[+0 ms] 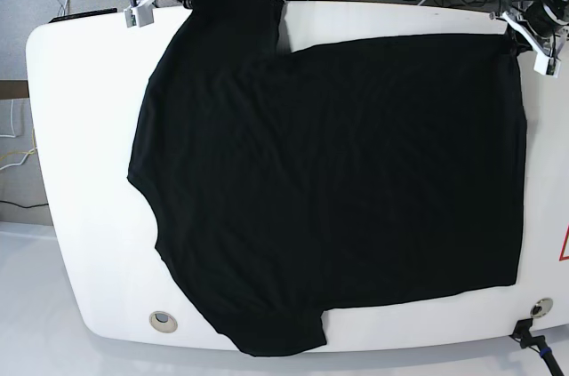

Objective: Fold the T-shirt properly
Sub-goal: 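Pull the held shirt edge toward the robot with both grippers, then lift the shirt edge and drag it across the table with both grippers, then pull the held shirt edge back toward the robot with both grippers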

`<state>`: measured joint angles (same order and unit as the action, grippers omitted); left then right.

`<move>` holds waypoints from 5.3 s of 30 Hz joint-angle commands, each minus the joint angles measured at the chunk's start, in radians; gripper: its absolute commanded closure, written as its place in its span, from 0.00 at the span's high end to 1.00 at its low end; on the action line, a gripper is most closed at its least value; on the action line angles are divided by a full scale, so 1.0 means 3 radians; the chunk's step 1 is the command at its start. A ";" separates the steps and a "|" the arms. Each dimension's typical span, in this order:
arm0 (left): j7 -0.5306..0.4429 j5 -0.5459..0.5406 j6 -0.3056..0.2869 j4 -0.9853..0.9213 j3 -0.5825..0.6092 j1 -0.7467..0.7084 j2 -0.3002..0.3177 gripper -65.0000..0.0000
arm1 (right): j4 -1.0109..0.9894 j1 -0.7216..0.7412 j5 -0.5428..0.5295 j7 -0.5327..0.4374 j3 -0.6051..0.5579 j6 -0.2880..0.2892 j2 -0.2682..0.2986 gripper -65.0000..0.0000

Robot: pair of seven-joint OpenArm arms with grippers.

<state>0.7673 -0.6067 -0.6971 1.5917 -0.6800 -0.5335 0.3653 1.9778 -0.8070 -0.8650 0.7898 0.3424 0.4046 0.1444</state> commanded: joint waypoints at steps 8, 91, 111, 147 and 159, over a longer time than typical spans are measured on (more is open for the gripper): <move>-0.0080 -0.0062 -0.0003 0.0302 -0.0196 0.0293 0.0012 0.00 | 0.0090 0.0294 -0.0474 -0.0042 0.0186 0.0040 0.0043 0.04; -0.0780 0.0798 -0.0003 -0.1570 0.0392 0.3019 0.0360 0.55 | -0.1475 0.3767 0.0763 0.0188 0.0160 0.0020 0.0186 0.90; -0.1635 0.1145 -0.0003 -0.1119 0.0689 0.1812 0.0468 0.55 | -0.1041 0.2601 0.1914 -0.0022 0.0166 0.0122 0.0524 0.91; -0.1727 0.1268 -0.0003 -0.1708 0.0684 0.2144 0.0345 0.56 | -0.1818 0.2457 0.1924 -0.0436 0.0160 0.0286 0.0232 0.00; -0.1737 0.1514 0.0429 -0.2071 0.0689 0.2430 0.0355 0.80 | -0.1905 0.2457 0.1924 -0.0436 0.0160 0.0286 0.0232 0.00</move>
<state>0.2680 -0.1692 -0.5907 0.9527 -0.4690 0.1783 0.4500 1.4059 -0.0700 -0.3145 0.6235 0.3916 0.4953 0.2054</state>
